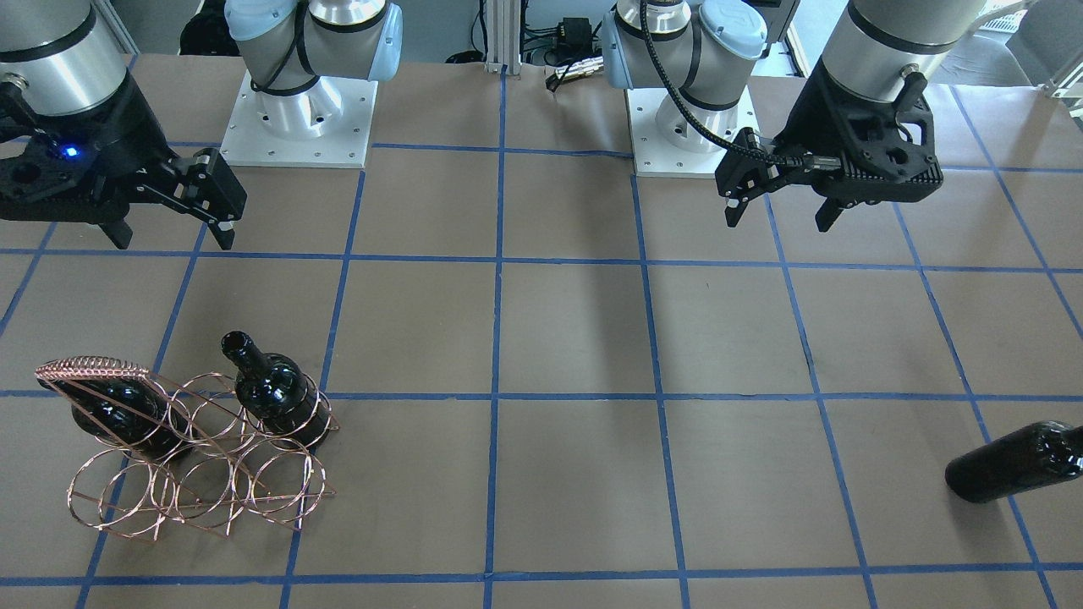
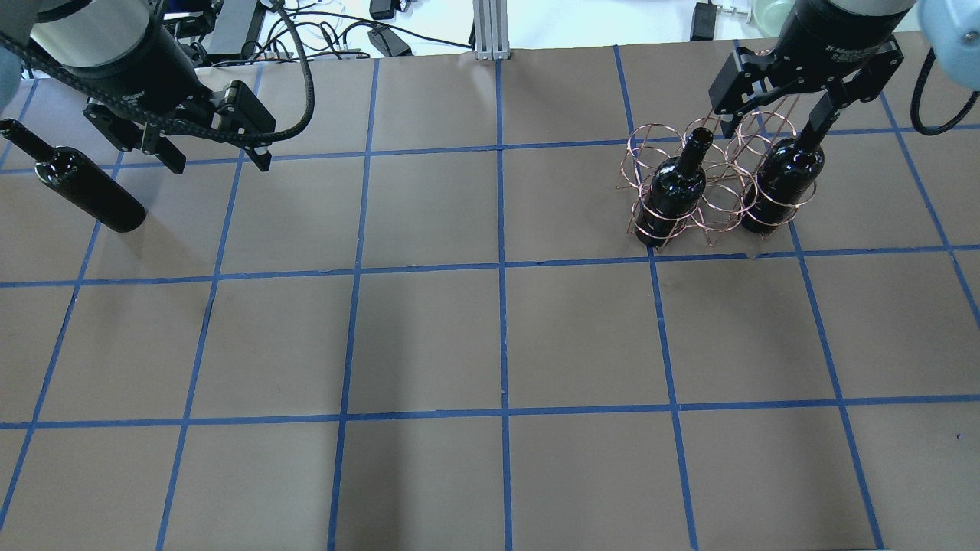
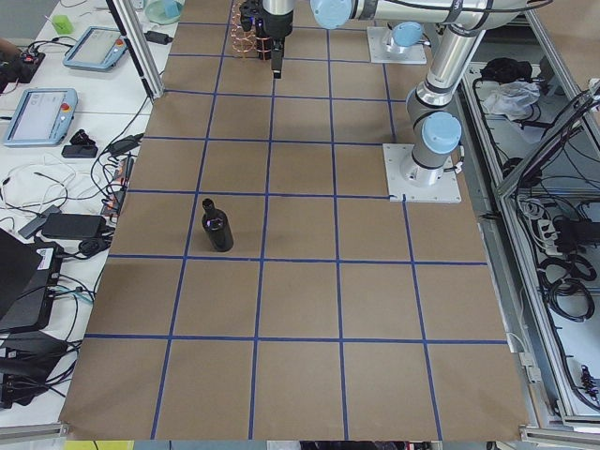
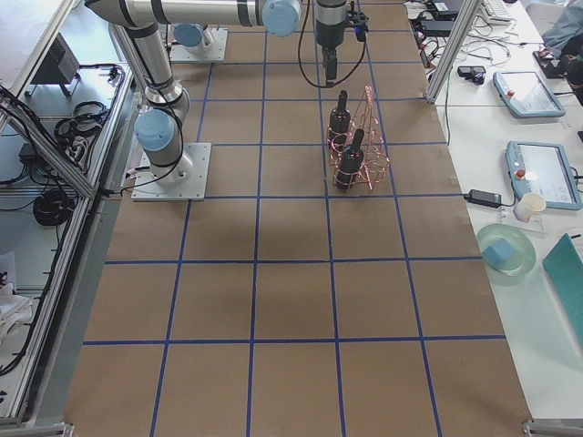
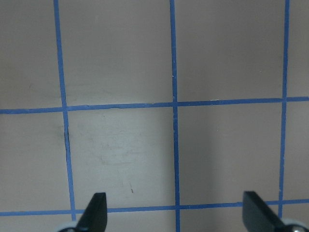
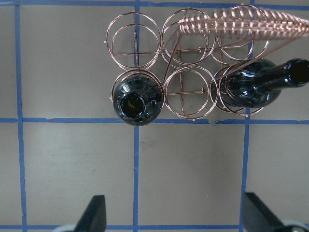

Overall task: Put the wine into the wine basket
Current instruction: 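Move the left gripper toward the standalone dark wine bottle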

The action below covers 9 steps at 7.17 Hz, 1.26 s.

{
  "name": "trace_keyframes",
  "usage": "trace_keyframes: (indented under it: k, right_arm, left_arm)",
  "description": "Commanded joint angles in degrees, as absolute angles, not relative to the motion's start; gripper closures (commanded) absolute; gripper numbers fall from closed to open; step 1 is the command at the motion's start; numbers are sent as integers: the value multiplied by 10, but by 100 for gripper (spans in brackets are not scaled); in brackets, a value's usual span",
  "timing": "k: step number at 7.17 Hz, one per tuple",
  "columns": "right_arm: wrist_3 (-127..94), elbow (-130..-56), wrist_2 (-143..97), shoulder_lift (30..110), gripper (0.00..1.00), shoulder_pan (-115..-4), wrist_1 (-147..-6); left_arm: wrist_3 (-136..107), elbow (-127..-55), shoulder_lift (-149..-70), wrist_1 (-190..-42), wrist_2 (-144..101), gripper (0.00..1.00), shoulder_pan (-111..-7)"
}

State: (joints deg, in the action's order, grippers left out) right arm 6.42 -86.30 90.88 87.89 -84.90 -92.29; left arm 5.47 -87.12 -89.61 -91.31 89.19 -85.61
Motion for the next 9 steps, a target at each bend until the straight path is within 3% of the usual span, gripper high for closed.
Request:
trace_keyframes:
  k: [1, 6, 9]
  right_arm:
    - [63, -863, 910, 879, 0, -849, -924]
    - [50, -861, 911, 879, 0, -887, -931]
    - [57, -861, 916, 879, 0, -887, -931]
  left_arm:
    - [55, -871, -898, -910, 892, 0, -852]
    - [57, -870, -896, -915, 891, 0, -829]
    - [176, -858, -897, -923, 888, 0, -670]
